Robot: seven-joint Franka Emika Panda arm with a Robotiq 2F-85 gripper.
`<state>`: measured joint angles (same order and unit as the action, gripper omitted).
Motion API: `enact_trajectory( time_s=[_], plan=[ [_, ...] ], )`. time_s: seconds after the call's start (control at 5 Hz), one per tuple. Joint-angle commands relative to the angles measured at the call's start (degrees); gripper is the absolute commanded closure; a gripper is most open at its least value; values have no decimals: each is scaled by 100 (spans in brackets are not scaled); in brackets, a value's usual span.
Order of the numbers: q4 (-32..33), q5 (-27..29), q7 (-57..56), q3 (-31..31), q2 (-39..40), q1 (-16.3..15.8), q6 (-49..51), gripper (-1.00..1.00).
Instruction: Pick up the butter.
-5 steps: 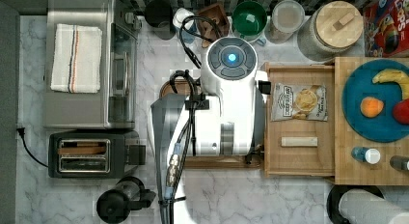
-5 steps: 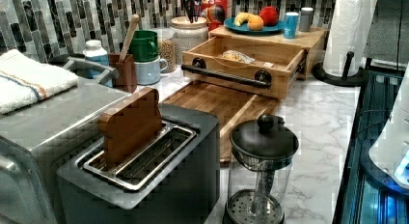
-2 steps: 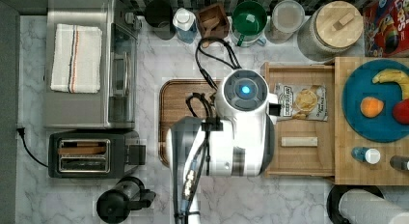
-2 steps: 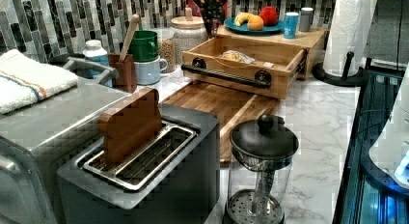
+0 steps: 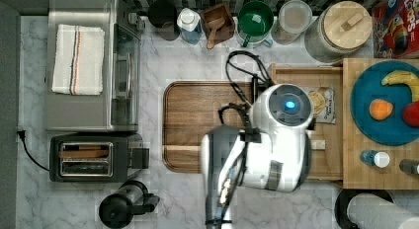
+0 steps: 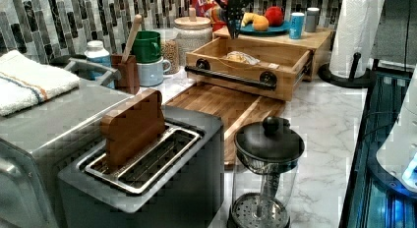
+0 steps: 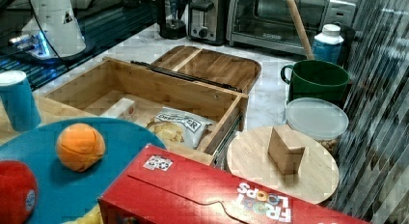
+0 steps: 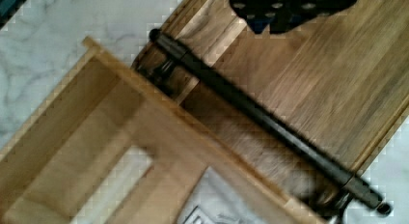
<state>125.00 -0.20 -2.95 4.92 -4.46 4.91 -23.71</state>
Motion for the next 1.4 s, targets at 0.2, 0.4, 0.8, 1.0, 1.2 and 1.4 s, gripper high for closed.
enact_trajectory(
  time_s=[0.2,0.4,0.8,1.0,1.2,1.4],
  plan=[
    [-260,-201,-239,306,-264,534,-59,100],
    [-371,-234,-97,333,-138,754,-12,100],
    [-222,-182,117,541,6,1092,-542,74],
    [-388,-317,405,567,173,1219,-442,-100],
    [-352,-321,645,725,295,1276,-515,-100],
    [-111,-381,1065,759,356,1373,-822,-100]
  ],
)
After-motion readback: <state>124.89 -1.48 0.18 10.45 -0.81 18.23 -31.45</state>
